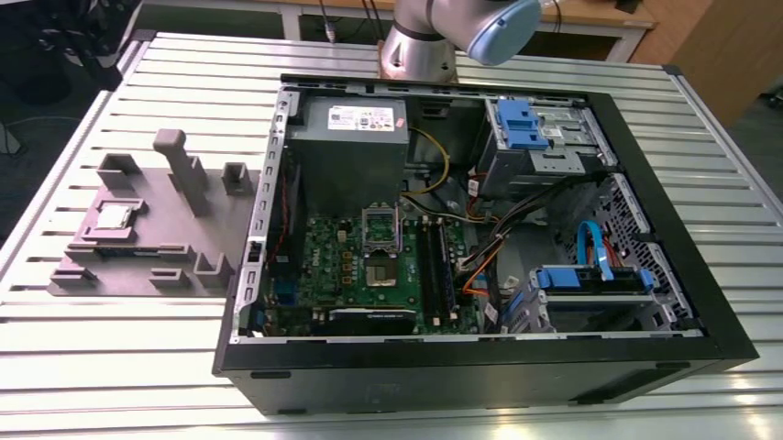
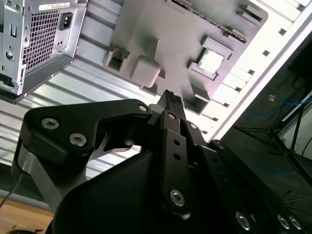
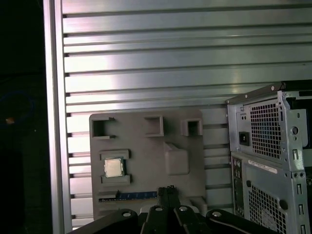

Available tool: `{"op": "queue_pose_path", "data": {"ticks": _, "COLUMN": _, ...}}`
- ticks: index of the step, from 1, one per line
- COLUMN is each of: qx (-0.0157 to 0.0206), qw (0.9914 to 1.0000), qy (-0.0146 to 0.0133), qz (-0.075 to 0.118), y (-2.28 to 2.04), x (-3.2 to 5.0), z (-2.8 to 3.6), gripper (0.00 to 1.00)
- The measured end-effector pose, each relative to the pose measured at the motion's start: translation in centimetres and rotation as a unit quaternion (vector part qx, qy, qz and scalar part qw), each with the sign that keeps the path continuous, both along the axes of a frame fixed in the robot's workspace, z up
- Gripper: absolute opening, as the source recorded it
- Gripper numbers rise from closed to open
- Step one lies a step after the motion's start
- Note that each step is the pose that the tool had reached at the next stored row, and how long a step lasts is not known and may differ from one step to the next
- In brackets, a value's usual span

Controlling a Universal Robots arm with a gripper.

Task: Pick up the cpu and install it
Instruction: 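Reach for the cpu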

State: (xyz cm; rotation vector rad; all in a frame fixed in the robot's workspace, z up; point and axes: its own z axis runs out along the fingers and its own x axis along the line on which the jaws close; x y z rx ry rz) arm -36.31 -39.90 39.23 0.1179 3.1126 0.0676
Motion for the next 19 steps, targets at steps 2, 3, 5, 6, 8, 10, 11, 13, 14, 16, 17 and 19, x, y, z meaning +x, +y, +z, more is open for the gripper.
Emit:
{"op": "queue_pose_path", "data": {"ticks": 2, "qx": 0.0, "qw": 1.0, "qy": 0.0, "qz": 0.0, "y": 0.0, "x": -0.05, "z": 0.0, "gripper": 0.11}}
{"op": "queue_pose_path", "data": {"ticks": 3, "qx": 0.0, "qw": 1.0, "qy": 0.0, "qz": 0.0, "y": 0.0, "x": -0.08, "z": 0.0, "gripper": 0.11}}
{"op": "queue_pose_path", "data": {"ticks": 5, "qx": 0.0, "qw": 1.0, "qy": 0.0, "qz": 0.0, "y": 0.0, "x": -0.09, "z": 0.0, "gripper": 0.11}}
{"op": "queue_pose_path", "data": {"ticks": 6, "qx": 0.0, "qw": 1.0, "qy": 0.0, "qz": 0.0, "y": 0.0, "x": -0.09, "z": 0.0, "gripper": 0.11}}
{"op": "queue_pose_path", "data": {"ticks": 8, "qx": 0.0, "qw": 1.0, "qy": 0.0, "qz": 0.0, "y": 0.0, "x": -0.18, "z": 0.0, "gripper": 0.11}}
{"op": "queue_pose_path", "data": {"ticks": 10, "qx": 0.0, "qw": 1.0, "qy": 0.0, "qz": 0.0, "y": 0.0, "x": -0.29, "z": 0.0, "gripper": 0.11}}
{"op": "queue_pose_path", "data": {"ticks": 11, "qx": 0.0, "qw": 1.0, "qy": 0.0, "qz": 0.0, "y": 0.0, "x": -0.36, "z": 0.0, "gripper": 0.11}}
{"op": "queue_pose_path", "data": {"ticks": 13, "qx": 0.0, "qw": 1.0, "qy": 0.0, "qz": 0.0, "y": 0.0, "x": -0.43, "z": 0.0, "gripper": 0.11}}
{"op": "queue_pose_path", "data": {"ticks": 14, "qx": 0.0, "qw": 1.0, "qy": 0.0, "qz": 0.0, "y": 0.0, "x": -0.44, "z": 0.0, "gripper": 0.11}}
{"op": "queue_pose_path", "data": {"ticks": 16, "qx": 0.0, "qw": 1.0, "qy": 0.0, "qz": 0.0, "y": 0.0, "x": -0.47, "z": 0.0, "gripper": 0.11}}
{"op": "queue_pose_path", "data": {"ticks": 17, "qx": 0.0, "qw": 1.0, "qy": 0.0, "qz": 0.0, "y": 0.0, "x": -0.47, "z": 0.0, "gripper": 0.11}}
{"op": "queue_pose_path", "data": {"ticks": 19, "qx": 0.0, "qw": 1.0, "qy": 0.0, "qz": 0.0, "y": 0.0, "x": -0.47, "z": 0.0, "gripper": 0.11}}
